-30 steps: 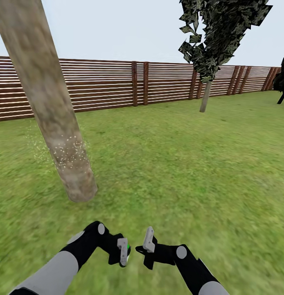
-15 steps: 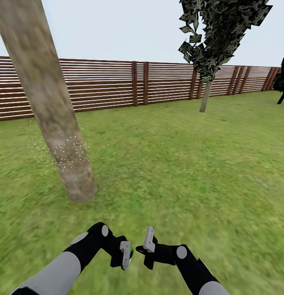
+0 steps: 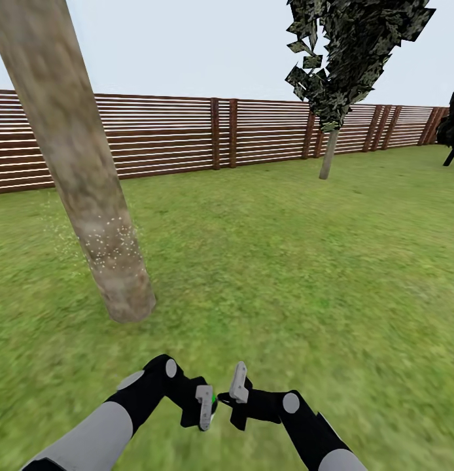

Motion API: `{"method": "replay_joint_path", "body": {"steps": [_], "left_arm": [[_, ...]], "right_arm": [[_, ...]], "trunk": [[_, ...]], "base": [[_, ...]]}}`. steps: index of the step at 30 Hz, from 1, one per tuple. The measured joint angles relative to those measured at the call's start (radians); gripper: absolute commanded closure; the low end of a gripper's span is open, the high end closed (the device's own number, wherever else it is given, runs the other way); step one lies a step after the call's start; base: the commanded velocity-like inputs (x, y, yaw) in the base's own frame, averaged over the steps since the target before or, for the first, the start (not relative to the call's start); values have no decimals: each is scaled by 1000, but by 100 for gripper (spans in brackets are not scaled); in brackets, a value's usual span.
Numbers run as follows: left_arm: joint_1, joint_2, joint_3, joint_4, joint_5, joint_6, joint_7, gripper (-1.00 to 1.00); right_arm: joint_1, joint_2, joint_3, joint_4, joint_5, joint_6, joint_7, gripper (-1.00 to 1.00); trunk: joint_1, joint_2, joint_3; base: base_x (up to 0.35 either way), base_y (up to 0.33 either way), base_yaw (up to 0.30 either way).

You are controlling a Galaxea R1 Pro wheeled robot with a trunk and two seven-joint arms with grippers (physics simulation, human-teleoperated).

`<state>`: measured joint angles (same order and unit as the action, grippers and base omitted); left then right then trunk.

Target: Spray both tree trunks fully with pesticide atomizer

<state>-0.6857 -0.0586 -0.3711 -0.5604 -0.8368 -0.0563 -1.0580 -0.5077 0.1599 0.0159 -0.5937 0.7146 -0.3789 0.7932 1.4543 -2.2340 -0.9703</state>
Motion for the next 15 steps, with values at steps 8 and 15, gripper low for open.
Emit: {"method": "replay_joint_path", "body": {"steps": [8, 15], "left_arm": [[0, 0, 4, 0, 34, -41, -23, 100], [0, 0, 8, 0, 37, -42, -23, 100]], "right_arm": [[0, 0, -1, 1, 0, 0, 0, 100], [0, 0, 0, 2, 0, 0, 0, 100]], "trunk": [[0, 0, 0], [0, 0, 0]], "base": [[0, 0, 0], [0, 0, 0]]}}
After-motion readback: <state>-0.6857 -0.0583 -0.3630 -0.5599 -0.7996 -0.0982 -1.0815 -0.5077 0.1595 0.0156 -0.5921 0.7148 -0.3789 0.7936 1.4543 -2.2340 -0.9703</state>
